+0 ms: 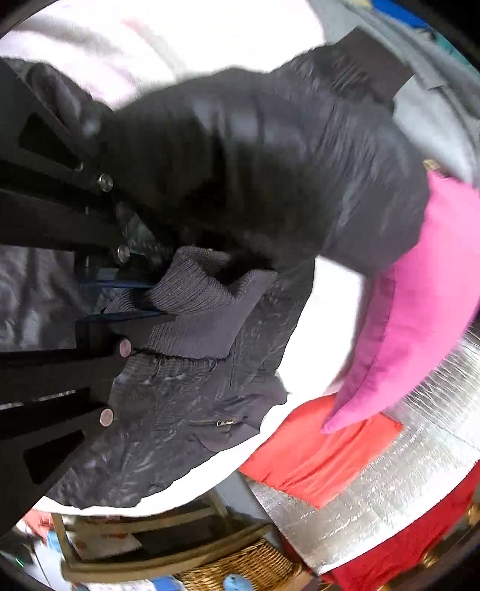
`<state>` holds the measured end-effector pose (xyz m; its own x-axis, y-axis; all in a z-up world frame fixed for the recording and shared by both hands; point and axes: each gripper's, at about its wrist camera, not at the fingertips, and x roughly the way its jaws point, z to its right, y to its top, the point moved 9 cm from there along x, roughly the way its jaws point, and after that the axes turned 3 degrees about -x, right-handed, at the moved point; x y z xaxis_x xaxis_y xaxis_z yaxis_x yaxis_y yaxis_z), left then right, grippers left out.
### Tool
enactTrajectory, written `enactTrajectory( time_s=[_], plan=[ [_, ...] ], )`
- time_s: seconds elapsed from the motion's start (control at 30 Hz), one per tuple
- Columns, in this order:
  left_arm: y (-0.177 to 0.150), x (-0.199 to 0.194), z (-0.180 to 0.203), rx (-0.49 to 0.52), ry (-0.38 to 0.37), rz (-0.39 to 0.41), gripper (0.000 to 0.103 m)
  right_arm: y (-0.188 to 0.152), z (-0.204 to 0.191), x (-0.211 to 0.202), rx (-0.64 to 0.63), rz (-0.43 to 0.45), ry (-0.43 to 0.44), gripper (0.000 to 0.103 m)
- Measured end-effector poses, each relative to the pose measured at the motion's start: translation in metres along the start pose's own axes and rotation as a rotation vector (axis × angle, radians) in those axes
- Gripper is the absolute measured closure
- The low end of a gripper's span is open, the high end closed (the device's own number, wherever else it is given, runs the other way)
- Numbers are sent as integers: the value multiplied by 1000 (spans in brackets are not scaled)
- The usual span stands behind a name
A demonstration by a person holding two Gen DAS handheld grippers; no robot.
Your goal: Fold large clothes
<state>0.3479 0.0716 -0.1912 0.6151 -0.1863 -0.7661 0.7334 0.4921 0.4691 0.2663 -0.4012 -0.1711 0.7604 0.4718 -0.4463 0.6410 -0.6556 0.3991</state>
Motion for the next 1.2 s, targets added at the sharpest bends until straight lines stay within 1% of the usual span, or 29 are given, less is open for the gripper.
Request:
enactTrajectory(
  time_s=[0.03, 0.1, 0.13, 0.2, 0.3, 0.37, 0.4, 0.43, 0.47, 0.5, 0.53, 0.57, 0.6, 0.63, 0.67, 0.7, 0.77, 0.8, 0.83, 0.87, 0.93, 0.97, 1.0, 1.03, 1.07, 1.1, 1.13, 1.17, 1.2],
  plan=[
    [-6, 0, -4, 6, 13, 4, 92, 9, 5, 3, -12, -4, -35, 15],
    [-20, 11, -12, 31, 46, -16, 92, 24, 14, 15, -38, -10, -100, 15],
    [-22, 16, -15, 43, 58, -22, 92, 33, 18, 26, -52, -34, -133, 15],
    [-24, 22, -18, 45, 58, -25, 92, 48, 22, 47, -73, -68, -167, 15],
    [-20, 27, -22, 58, 53, -23, 91, 66, 17, 78, -96, -107, -166, 15],
    [-21, 30, -22, 77, 59, -20, 91, 64, 17, 104, -91, -187, -143, 15],
    [-22, 31, -23, 80, 60, -21, 91, 61, 17, 115, -96, -229, -143, 17],
    [-22, 33, -22, 85, 63, -20, 91, 57, 13, 128, -164, -272, -174, 48],
    [-22, 34, -21, 90, 64, -19, 91, 56, 7, 132, -229, -279, -214, 82],
    [-22, 35, -20, 98, 62, -18, 91, 62, -4, 128, -282, -242, -231, 90],
    [-23, 36, -19, 107, 61, -16, 91, 65, -10, 125, -313, -215, -226, 90],
    [-23, 39, -14, 113, 51, -20, 91, 69, -3, 126, -365, -194, -324, 90],
    [-26, 43, -12, 118, 38, -31, 91, 63, 13, 133, -362, -241, -393, 90],
    [-26, 45, -10, 120, 46, -26, 90, 57, 22, 136, -362, -265, -417, 88],
    [-26, 44, -9, 126, 55, -21, 90, 58, 20, 131, -365, -234, -404, 87],
    [-26, 44, -8, 137, 65, -18, 90, 60, 17, 122, -337, -190, -365, 80],
    [-26, 44, -6, 159, 78, -18, 90, 64, 14, 99, -273, -122, -329, 57],
    [-25, 44, -4, 165, 80, -20, 90, 64, 12, 86, -261, -92, -328, 27],
    [-25, 45, -4, 172, 82, -25, 90, 64, 11, 78, -264, -79, -329, 20],
    [-24, 49, -2, 172, 82, -28, 90, 56, 5, 68, -284, -97, -304, 20],
    [-24, 49, -1, 166, 82, -32, 90, 33, 0, 61, -297, -154, -264, 20],
    [-23, 48, -2, 169, 86, -31, 90, 20, 0, 63, -315, -196, -266, 20],
    [-23, 47, -2, 172, 89, -31, 90, 7, 1, 69, -348, -245, -287, 21],
    [-23, 48, -1, 181, 96, -29, 90, 1, 5, 72, -383, -275, -304, 45],
    [-23, 49, 1, 186, 97, -31, 90, -10, 10, 77, -432, -327, -344, 62],
    [-23, 50, 2, 193, 98, -36, 89, -11, 10, 75, -433, -316, -347, 69],
    [-23, 50, 4, 195, 92, -46, 89, -7, 8, 70, -442, -292, -353, 72],
    [-25, 50, 5, 197, 85, -55, 87, -2, 10, 68, -447, -272, -371, 72],
    [-26, 51, 7, 205, 80, -62, 87, -3, 17, 69, -439, -278, -393, 72]
  ],
)
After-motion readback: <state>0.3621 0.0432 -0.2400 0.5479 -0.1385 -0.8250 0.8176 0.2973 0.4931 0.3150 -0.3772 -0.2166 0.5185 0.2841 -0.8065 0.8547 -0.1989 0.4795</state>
